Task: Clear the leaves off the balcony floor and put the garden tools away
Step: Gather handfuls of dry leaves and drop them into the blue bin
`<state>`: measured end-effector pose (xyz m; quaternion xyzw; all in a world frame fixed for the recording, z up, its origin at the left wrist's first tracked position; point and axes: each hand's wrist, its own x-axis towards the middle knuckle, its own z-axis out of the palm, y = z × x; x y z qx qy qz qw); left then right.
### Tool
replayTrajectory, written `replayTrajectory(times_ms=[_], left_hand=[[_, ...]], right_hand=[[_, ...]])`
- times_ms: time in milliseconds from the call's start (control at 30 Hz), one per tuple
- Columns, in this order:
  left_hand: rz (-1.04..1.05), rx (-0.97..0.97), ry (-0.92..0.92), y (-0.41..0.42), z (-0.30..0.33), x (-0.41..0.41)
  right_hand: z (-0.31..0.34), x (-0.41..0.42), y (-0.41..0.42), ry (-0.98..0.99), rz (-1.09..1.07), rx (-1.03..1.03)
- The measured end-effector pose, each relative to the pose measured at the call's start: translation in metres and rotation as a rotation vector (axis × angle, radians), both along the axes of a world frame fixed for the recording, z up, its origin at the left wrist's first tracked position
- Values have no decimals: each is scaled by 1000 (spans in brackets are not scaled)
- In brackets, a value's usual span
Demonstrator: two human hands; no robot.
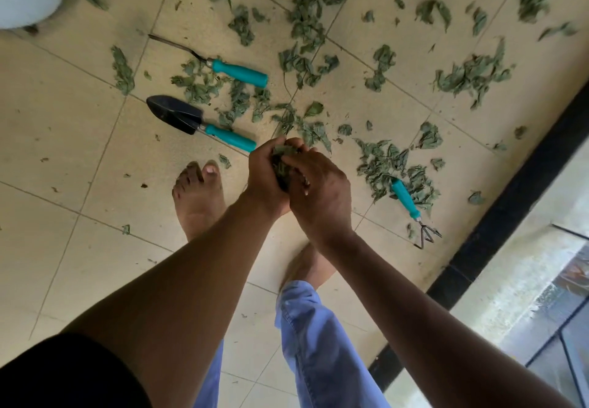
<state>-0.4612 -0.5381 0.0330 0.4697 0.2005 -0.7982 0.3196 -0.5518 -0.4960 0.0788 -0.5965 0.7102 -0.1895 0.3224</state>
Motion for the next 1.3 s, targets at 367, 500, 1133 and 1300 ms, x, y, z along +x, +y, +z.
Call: replayTrajectory(times_ms=[367,500,1133,1300], left_hand=[[125,96,29,12,-2,3],[199,111,93,12,-10,15],[66,116,52,17,-41,51],[54,129,53,17,-41,54]], right_hand=[[-10,-16,-12,17,117,-91],[-30,-39,-32,113,69,-156],[-150,-34,-65,351,328,235],[-149,-32,-58,340,364,197]])
